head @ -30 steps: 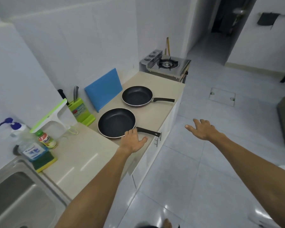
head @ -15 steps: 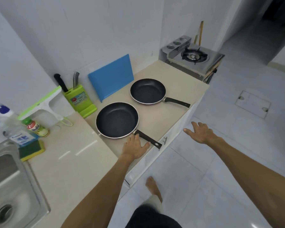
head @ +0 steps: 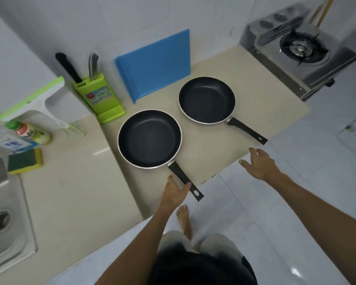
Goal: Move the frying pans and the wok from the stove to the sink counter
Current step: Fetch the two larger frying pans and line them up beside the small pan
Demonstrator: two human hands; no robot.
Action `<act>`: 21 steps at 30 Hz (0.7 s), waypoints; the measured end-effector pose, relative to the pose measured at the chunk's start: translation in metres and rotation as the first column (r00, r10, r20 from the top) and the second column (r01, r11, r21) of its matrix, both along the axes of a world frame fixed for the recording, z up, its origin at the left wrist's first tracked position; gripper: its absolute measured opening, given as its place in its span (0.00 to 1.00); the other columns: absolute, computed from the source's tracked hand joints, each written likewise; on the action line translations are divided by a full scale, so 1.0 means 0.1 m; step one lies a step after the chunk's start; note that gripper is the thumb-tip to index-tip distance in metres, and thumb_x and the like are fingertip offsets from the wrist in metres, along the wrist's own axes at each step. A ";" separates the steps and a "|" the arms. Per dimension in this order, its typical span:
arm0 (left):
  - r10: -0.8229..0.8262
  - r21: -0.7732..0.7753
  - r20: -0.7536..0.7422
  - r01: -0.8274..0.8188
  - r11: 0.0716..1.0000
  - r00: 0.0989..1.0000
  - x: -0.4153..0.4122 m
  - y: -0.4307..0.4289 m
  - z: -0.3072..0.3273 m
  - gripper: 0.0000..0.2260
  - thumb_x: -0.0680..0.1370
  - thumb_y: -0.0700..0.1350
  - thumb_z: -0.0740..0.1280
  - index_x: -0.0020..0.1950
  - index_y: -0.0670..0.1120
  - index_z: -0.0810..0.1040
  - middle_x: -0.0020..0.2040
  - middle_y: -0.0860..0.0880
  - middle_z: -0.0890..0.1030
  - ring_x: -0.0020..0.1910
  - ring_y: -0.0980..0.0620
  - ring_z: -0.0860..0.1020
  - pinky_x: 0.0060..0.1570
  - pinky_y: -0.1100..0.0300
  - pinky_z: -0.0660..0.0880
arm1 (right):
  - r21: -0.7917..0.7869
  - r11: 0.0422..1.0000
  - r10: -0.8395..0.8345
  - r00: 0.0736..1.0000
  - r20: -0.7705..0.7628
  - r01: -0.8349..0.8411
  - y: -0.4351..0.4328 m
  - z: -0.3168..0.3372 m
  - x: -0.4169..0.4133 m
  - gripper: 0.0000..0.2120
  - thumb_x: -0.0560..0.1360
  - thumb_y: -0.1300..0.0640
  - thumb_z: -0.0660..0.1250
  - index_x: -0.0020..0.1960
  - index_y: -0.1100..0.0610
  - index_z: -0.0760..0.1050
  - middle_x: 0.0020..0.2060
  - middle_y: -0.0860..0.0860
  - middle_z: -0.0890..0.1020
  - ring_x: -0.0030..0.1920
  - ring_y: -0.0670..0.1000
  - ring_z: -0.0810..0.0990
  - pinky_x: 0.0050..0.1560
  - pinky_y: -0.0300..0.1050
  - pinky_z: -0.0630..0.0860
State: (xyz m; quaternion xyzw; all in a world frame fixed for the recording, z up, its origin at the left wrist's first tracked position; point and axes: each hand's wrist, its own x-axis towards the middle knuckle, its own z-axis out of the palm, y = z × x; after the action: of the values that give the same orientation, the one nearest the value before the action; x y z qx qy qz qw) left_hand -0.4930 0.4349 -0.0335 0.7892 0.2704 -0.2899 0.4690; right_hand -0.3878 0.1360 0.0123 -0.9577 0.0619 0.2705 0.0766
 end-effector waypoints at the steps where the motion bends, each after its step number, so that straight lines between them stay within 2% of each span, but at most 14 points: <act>1: 0.040 -0.030 -0.021 -0.041 0.999 0.999 0.01 -0.02 -0.06 0.41 0.78 0.59 0.68 0.80 0.41 0.51 0.76 0.38 0.68 0.72 0.38 0.70 0.69 0.48 0.69 | -0.007 1.000 0.017 1.000 0.017 -0.017 -0.02 -0.05 0.06 0.35 0.82 0.42 0.61 0.80 0.62 0.57 0.77 0.66 0.64 0.76 0.66 0.63 0.71 0.62 0.65; 3: 0.099 -0.069 -0.059 -0.103 0.992 0.993 0.05 -0.08 -0.14 0.40 0.78 0.58 0.68 0.80 0.41 0.51 0.71 0.37 0.74 0.67 0.38 0.75 0.66 0.48 0.72 | -0.017 0.999 0.046 0.996 0.076 -0.044 -0.06 -0.14 0.18 0.33 0.81 0.46 0.64 0.77 0.65 0.61 0.74 0.68 0.67 0.72 0.68 0.66 0.67 0.64 0.69; 6: 0.200 -0.110 -0.109 -0.212 0.971 0.974 0.12 -0.17 -0.24 0.38 0.79 0.56 0.68 0.79 0.41 0.52 0.64 0.39 0.79 0.60 0.39 0.80 0.61 0.43 0.77 | -0.052 0.996 0.083 0.986 0.143 -0.076 -0.12 -0.22 0.37 0.30 0.79 0.51 0.68 0.73 0.68 0.65 0.68 0.71 0.71 0.68 0.69 0.69 0.62 0.65 0.71; 9: 0.328 -0.160 -0.135 -0.348 0.924 0.935 0.17 -0.29 -0.30 0.32 0.79 0.53 0.68 0.76 0.41 0.59 0.59 0.40 0.81 0.54 0.40 0.82 0.58 0.43 0.80 | -0.115 0.988 0.122 0.977 0.177 -0.102 -0.18 -0.28 0.59 0.28 0.77 0.54 0.70 0.69 0.70 0.67 0.62 0.71 0.74 0.63 0.69 0.72 0.58 0.65 0.72; 12: 0.483 -0.227 -0.121 -0.497 0.837 0.867 0.22 -0.44 -0.30 0.23 0.80 0.51 0.68 0.70 0.40 0.67 0.57 0.39 0.80 0.52 0.41 0.82 0.55 0.43 0.81 | -0.123 0.985 0.141 0.970 0.196 -0.118 -0.26 -0.37 0.83 0.29 0.76 0.56 0.71 0.69 0.72 0.66 0.60 0.72 0.74 0.61 0.70 0.72 0.56 0.65 0.72; 16: 0.679 -0.310 -0.109 -0.673 0.671 0.726 0.29 -0.56 -0.31 0.16 0.82 0.48 0.66 0.65 0.42 0.70 0.55 0.38 0.82 0.46 0.38 0.84 0.43 0.51 0.83 | -0.020 0.995 0.095 0.988 0.126 -0.093 -0.33 -0.56 1.25 0.29 0.78 0.54 0.69 0.71 0.69 0.64 0.63 0.71 0.73 0.62 0.71 0.73 0.58 0.66 0.72; 18: 0.735 -0.344 -0.113 -0.720 0.602 0.668 0.30 -0.60 -0.35 0.13 0.83 0.50 0.63 0.64 0.43 0.70 0.53 0.39 0.83 0.39 0.43 0.85 0.35 0.56 0.82 | 0.069 0.995 0.067 0.995 0.070 -0.072 -0.33 -0.66 1.43 0.29 0.80 0.52 0.67 0.73 0.67 0.62 0.62 0.71 0.73 0.60 0.72 0.75 0.57 0.66 0.73; 21: 0.779 -0.361 -0.116 -0.756 0.545 0.617 0.32 -0.66 -0.43 0.15 0.85 0.52 0.59 0.62 0.41 0.70 0.51 0.36 0.84 0.32 0.43 0.84 0.30 0.53 0.82 | 0.125 0.992 0.015 0.998 0.062 -0.023 -0.34 -0.74 1.63 0.25 0.81 0.45 0.62 0.68 0.63 0.67 0.56 0.69 0.79 0.53 0.70 0.80 0.52 0.61 0.77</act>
State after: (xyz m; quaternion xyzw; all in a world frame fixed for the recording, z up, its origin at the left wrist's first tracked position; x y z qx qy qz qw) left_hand -0.4608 0.3686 -0.0766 0.4939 0.5132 -0.0786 0.6975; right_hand -0.2246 0.1016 -0.0618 -0.9593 0.0332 0.2455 0.1358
